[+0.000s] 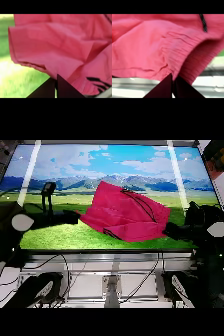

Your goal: Fold the clothes and pants, and hang the long-sleeved shirts on hangers.

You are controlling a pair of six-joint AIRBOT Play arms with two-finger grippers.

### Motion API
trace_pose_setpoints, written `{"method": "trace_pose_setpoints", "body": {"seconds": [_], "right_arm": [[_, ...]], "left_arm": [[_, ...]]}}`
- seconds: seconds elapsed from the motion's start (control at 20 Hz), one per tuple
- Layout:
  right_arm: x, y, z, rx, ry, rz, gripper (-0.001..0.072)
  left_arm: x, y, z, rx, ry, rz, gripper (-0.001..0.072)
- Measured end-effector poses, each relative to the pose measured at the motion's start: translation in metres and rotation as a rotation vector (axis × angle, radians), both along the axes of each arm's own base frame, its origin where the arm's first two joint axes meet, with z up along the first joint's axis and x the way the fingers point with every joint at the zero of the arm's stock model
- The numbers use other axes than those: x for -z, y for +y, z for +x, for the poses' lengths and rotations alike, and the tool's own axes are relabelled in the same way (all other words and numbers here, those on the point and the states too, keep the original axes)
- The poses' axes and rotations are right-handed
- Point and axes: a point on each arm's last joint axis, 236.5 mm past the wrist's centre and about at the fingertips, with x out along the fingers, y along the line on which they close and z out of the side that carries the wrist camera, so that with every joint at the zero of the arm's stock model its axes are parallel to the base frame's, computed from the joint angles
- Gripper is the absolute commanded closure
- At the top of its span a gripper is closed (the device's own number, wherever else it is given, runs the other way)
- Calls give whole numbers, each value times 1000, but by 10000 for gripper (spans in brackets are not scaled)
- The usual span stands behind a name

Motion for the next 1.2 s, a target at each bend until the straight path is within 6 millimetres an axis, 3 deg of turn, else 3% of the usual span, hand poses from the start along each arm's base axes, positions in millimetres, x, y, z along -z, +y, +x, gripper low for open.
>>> {"method": "trace_pose_setpoints", "body": {"seconds": [0.2, 0.4, 0.65, 1.05, 1.15, 1.2], "right_arm": [[-4, 2, 49, 151, -85, 96, 703], [-11, -33, 100, 402, -200, 127, 702], [-10, -73, 137, 611, -285, 145, 702], [25, -108, 169, 869, -265, 205, 690], [35, -112, 174, 932, -247, 235, 402], [37, -117, 179, 978, -251, 260, 409]], "left_arm": [[-27, -17, 67, -35, -84, -26, 701], [-24, -30, 122, -81, -116, -57, 700], [1, -53, 163, -123, -116, -106, 701], [28, -91, 222, -213, -143, -193, 700], [33, -98, 235, -234, -143, -215, 699], [34, -100, 245, -257, -150, -239, 685]]}}
